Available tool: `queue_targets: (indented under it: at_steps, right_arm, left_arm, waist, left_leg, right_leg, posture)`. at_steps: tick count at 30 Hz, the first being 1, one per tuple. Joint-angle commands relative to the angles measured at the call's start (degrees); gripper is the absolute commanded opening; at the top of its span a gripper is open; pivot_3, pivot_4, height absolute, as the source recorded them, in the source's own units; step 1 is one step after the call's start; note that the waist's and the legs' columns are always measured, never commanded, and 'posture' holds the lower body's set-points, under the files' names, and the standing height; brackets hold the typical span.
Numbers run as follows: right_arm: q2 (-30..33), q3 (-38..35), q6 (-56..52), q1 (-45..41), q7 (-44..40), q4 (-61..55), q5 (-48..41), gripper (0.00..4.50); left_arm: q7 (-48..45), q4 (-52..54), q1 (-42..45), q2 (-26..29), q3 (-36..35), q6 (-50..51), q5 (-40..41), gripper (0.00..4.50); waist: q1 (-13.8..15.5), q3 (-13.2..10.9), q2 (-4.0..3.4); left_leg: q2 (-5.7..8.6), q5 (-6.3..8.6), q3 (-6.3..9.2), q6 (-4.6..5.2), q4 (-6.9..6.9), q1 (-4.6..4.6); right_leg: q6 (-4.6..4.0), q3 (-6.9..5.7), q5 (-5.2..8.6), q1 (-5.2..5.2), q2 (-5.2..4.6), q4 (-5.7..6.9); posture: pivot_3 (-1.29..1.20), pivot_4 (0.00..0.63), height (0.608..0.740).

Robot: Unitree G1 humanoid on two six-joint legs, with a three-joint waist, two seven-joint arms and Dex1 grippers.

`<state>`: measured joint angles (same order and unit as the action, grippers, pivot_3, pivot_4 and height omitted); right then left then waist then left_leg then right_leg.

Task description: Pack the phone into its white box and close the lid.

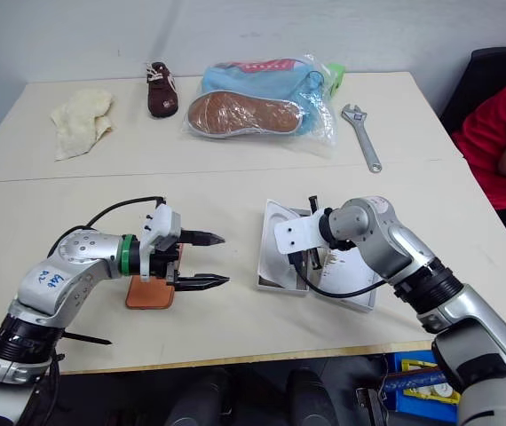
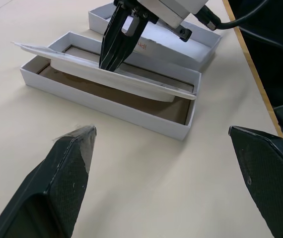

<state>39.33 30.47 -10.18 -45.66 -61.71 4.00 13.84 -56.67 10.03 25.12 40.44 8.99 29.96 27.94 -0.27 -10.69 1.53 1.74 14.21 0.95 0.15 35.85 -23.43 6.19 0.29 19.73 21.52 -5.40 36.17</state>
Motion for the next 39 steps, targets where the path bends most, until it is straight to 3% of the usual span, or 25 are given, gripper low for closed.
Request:
queue_targets:
  at_steps: [1, 5, 8, 12, 21, 27, 39]
  right_arm:
    - [-0.8, -4.4, -3.7, -0.4, -1.7, -4.4, -3.3, 0.07]
    - [-0.9, -9.9, -10.0, 1.0, -2.7, -8.6, -8.8, 0.07]
    - [-0.2, -15.1, -16.2, 3.3, -3.5, -12.7, -14.2, 0.00]
    - [0.8, -16.1, -19.0, 5.9, -2.9, -15.3, -15.6, 0.00]
    - [-4.3, -6.3, -13.9, 3.7, 3.4, -8.8, -6.0, 0.00]
    - [-1.3, 0.5, -2.9, 0.4, 3.3, -0.7, 4.5, 0.00]
    - [3.9, -0.2, 3.1, -1.8, -4.3, -0.1, 9.4, 0.00]
  left_arm:
    - [0.4, -0.8, 2.5, -1.8, -0.5, 0.4, -0.5, 4.50]
    - [0.5, -5.0, 5.5, -4.5, 1.3, 0.5, -2.9, 4.50]
    - [0.2, -8.2, 7.0, -5.9, 2.0, -1.7, -5.3, 3.93]
    - [-1.5, -10.6, 8.2, -6.9, 2.1, -3.1, -6.2, 2.70]
    - [-3.8, -12.8, 10.4, -8.6, 2.2, -4.6, -7.7, 0.02]
    - [-3.7, -10.7, 10.1, -8.1, 1.3, -2.4, -7.4, 0.02]
    - [-2.8, -8.8, 8.6, -8.1, 0.8, -0.7, -7.4, 0.02]
  waist:
    - [0.1, 0.0, -0.01]
    - [0.2, 0.0, -0.01]
    - [0.3, 0.0, -0.01]
    - [0.1, 0.0, -0.01]
    - [0.0, 0.0, -0.01]
    - [0.0, 0.0, -0.01]
    - [0.0, 0.0, -0.01]
  left_leg:
    - [0.00, 0.00, 0.01, 0.00, 0.02, 0.00]
    - [0.01, 0.01, 0.00, 0.02, 0.09, -0.03]
    - [0.01, 0.02, 0.03, 0.03, 0.14, -0.06]
    - [0.01, 0.03, 0.00, 0.04, 0.14, -0.08]
    - [-0.01, 0.01, -0.04, 0.00, 0.16, -0.03]
    - [0.02, 0.01, -0.06, 0.00, 0.21, -0.03]
    - [-0.02, 0.00, -0.10, -0.01, 0.22, 0.00]
  right_leg:
    - [0.00, -0.01, 0.00, 0.00, 0.00, 0.03]
    - [0.01, -0.03, 0.00, 0.00, 0.00, 0.04]
    - [0.01, -0.07, 0.00, -0.01, -0.01, 0.04]
    - [0.02, -0.06, -0.01, -0.01, -0.01, 0.02]
    - [0.02, -0.03, -0.01, 0.07, 0.02, 0.24]
    - [0.02, -0.14, -0.01, 0.08, 0.02, 0.27]
    - [0.03, -0.16, -0.01, 0.07, 0.06, 0.32]
  posture:
    - [0.00, 0.150, 0.740]
    - [0.00, 0.150, 0.740]
    - [0.00, 0.150, 0.740]
    - [0.00, 0.150, 0.740]
    - [0.00, 0.150, 0.740]
    - [0.00, 0.150, 0.740]
    - [0.00, 0.150, 0.740]
